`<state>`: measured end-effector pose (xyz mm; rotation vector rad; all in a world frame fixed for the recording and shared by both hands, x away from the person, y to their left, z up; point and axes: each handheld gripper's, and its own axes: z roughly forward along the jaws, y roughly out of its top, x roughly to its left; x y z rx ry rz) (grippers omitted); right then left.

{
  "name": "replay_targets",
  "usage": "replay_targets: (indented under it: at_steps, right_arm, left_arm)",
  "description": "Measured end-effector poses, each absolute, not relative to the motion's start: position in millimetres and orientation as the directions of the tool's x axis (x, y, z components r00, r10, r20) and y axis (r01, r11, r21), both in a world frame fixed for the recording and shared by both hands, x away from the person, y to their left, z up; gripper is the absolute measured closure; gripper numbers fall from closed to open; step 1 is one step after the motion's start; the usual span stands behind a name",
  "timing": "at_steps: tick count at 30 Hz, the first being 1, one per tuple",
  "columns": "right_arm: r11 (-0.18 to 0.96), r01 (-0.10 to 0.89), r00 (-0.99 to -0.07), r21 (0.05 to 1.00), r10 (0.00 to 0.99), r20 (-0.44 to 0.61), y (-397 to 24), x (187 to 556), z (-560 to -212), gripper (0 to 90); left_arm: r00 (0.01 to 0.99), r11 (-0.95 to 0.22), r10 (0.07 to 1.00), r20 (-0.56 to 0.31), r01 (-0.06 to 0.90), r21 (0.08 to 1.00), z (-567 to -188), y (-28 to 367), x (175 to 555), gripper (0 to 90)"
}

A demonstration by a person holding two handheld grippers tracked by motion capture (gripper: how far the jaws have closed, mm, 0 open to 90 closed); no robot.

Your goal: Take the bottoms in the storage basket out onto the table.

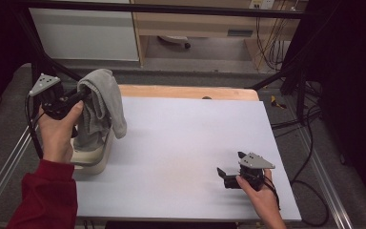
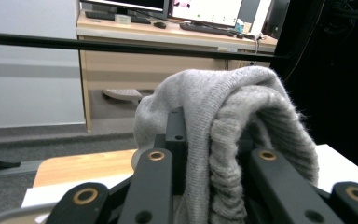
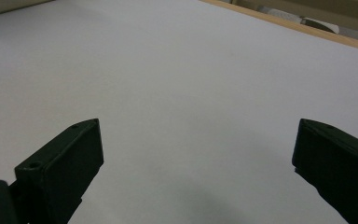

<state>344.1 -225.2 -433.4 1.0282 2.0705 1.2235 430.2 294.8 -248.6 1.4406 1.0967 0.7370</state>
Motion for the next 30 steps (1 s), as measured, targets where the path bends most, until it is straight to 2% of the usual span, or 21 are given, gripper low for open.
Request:
replay_targets:
  at_steps: [12, 30]
  right_arm:
    - [0.303, 0.337, -0.579, 0.891, 0.813, -0.058, -226, 342, -431, 2.2]
    - [0.302, 0.341, -0.578, 0.890, 0.814, -0.055, -227, 343, -432, 2.2]
  left_arm:
    - [0.400, 0.042, 0.907, -0.128, 0.217, 0.975, -227, 278, 436, 76.3]
    - [0.463, -0.002, 0.879, -0.114, 0.242, 0.970, -231, 237, 449, 76.4]
